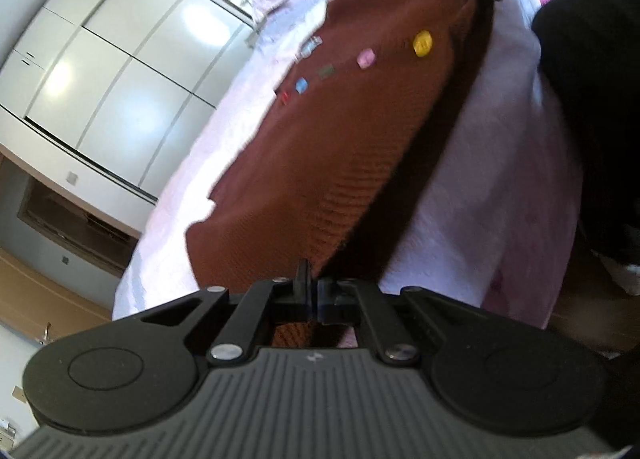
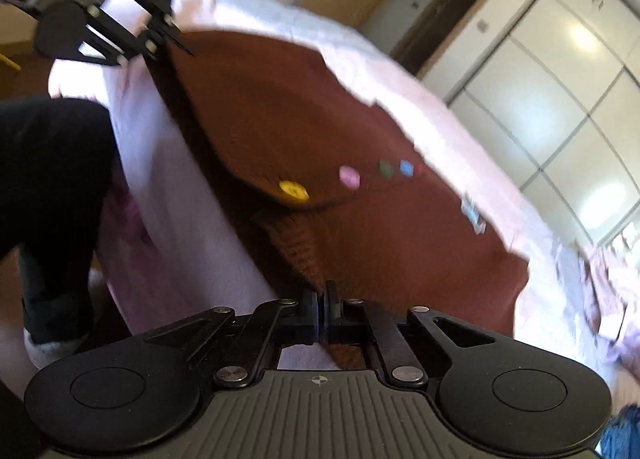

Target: Fold clothes

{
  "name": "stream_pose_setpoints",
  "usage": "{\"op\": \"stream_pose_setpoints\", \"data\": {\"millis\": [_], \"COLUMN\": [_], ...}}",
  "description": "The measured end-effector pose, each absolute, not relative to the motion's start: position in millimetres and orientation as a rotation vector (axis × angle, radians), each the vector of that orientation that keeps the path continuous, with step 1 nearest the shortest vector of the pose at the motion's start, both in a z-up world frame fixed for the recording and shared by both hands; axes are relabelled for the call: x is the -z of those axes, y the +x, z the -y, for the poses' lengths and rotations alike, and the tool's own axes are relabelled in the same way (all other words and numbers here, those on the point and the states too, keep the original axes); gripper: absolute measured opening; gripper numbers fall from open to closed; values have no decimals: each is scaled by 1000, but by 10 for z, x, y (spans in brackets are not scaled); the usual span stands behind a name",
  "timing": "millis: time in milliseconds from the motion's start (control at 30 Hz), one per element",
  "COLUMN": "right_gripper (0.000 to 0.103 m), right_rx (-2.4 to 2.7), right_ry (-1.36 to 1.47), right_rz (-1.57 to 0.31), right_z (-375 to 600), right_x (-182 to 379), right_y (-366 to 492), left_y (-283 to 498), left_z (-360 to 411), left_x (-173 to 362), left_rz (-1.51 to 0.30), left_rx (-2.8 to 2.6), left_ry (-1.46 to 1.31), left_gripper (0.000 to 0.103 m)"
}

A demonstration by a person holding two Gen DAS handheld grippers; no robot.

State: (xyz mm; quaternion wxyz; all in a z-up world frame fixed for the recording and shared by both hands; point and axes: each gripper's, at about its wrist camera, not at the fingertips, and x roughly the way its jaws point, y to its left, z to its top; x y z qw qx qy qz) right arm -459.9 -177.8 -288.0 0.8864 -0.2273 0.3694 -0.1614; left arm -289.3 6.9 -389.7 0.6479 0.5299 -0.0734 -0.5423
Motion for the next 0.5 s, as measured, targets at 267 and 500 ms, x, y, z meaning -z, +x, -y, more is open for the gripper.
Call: {"op": "stream_pose_setpoints", "data": {"millis": [267,500], "right_gripper": [40,63], "right_rx": [394,512], "right_ry": [-431,-117], "right_rz": [-782,-736], "right_z": [1778,1989], "right_x": [2874,2616], "right_y": [-4744,-5075], "left_y": [-2749,-2589], "left_z": [-190,-451], "left_x": [3881,3745], "left_rz": [92,-107], "left_rx": [1216,1215], "left_ry": [1200,1090], "left_gripper": [19,28]}}
